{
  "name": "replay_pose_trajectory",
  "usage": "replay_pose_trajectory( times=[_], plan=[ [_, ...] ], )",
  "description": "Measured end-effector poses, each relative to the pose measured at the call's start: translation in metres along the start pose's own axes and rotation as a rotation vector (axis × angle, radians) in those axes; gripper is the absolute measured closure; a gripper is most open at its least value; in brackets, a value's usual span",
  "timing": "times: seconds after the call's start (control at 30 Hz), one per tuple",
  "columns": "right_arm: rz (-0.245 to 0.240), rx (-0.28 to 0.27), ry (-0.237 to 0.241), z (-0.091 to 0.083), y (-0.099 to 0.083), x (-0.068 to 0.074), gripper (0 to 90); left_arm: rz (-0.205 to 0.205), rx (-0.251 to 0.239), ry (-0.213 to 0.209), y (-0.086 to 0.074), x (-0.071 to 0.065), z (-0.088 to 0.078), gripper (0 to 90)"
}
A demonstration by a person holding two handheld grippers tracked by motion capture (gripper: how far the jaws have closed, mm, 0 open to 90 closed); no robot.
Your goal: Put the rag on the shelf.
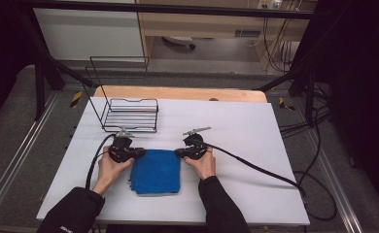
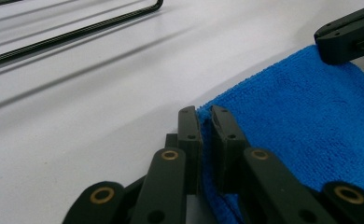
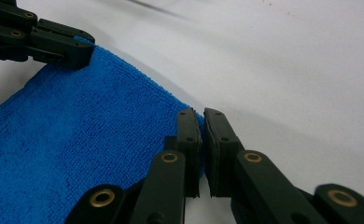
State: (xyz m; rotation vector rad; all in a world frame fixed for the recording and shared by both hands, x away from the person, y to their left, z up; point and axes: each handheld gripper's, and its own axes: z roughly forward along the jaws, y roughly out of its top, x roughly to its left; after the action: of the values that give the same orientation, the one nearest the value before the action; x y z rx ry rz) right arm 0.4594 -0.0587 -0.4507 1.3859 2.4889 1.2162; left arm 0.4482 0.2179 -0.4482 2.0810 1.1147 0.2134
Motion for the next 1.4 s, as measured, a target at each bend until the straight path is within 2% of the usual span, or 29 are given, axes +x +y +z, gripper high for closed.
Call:
replay_pose_trajectory(
  times=[0.2,0.4,0.67,0.8,0.9,1.0,1.1,1.4],
  plan=[
    [-0.006,-0.019,0.001,-0.003,0.001,0.001,86.8,-0.012,-0.008,-0.014,0.001,0.002,-0.003,84.4],
    [-0.020,-0.055,0.004,-0.011,0.002,0.005,86.8,-0.011,-0.051,-0.020,0.002,0.001,-0.012,84.6],
    [-0.056,-0.106,-0.001,-0.023,0.002,0.012,86.8,0.023,-0.081,-0.010,0.003,-0.005,-0.021,84.7],
    [-0.069,-0.128,0.000,-0.028,0.002,0.015,86.8,0.026,-0.100,-0.013,0.003,-0.008,-0.027,84.7],
    [-0.076,-0.143,0.009,-0.032,0.001,0.018,86.8,0.049,-0.107,-0.007,0.002,-0.011,-0.034,84.7],
    [-0.084,-0.157,0.008,-0.035,0.001,0.020,86.7,0.046,-0.137,-0.012,0.001,-0.014,-0.039,84.7],
    [-0.095,-0.172,0.008,-0.038,0.000,0.023,86.8,0.066,-0.141,0.001,0.001,-0.018,-0.041,84.6],
    [-0.125,-0.222,0.010,-0.051,-0.002,0.030,86.8,0.079,-0.187,0.006,-0.001,-0.025,-0.052,84.7]
  ],
)
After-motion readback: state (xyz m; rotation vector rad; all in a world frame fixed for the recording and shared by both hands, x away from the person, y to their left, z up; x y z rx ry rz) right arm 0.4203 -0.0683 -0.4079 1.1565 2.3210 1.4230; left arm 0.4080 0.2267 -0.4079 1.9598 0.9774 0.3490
